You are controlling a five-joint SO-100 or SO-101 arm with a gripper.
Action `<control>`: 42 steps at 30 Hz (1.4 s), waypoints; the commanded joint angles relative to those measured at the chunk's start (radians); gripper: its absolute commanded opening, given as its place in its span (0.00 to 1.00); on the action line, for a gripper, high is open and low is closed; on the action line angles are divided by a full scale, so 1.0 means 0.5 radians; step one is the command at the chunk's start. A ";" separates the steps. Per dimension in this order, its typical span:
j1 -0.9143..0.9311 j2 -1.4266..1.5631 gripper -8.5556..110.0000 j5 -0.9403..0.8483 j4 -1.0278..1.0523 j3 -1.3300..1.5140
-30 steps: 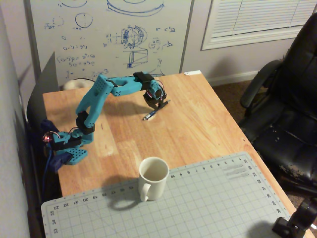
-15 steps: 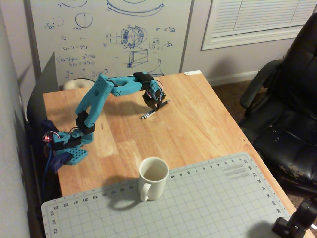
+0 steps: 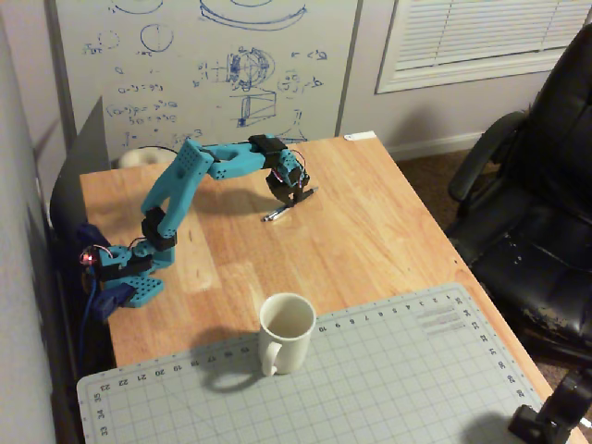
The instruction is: Touch the pen.
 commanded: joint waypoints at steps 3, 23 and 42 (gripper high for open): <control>-0.031 0.080 0.08 -0.015 -0.037 -0.181; -0.061 0.067 0.08 -0.012 -0.034 -0.181; -0.071 0.049 0.08 -0.012 -0.031 -0.166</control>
